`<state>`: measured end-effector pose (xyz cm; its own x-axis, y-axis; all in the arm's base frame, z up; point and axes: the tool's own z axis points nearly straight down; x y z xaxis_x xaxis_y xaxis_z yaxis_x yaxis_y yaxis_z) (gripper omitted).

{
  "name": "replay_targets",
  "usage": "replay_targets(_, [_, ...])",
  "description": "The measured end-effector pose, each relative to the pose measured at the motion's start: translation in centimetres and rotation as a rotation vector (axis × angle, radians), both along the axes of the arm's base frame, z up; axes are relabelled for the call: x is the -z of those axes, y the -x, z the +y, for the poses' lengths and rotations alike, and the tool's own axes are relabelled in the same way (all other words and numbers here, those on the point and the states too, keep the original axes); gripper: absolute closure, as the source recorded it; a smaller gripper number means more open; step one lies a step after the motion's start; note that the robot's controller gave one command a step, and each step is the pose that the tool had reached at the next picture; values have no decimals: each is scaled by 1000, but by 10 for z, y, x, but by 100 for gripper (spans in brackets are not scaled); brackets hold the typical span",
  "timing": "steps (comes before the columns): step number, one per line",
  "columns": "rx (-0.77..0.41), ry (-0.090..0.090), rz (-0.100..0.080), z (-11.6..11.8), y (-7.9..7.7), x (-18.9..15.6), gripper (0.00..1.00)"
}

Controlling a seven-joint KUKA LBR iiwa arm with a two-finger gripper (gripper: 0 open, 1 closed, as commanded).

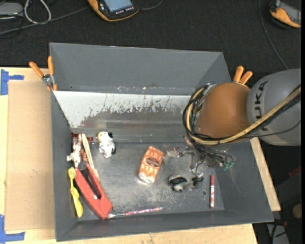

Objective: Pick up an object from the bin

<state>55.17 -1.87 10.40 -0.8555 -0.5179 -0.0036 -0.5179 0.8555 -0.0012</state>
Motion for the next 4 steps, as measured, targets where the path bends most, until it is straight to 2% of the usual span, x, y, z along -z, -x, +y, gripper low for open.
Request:
replay_targets(1, [-84, 2, 0, 12, -17, 25, 0])
replay_targets(2, [-24, 0, 8, 18, -8, 33, 100])
replay_targets(3, [-25, 0, 8, 18, -8, 32, 100])
replay_targets(4, [-19, -3, 10, 20, -9, -31, 100])
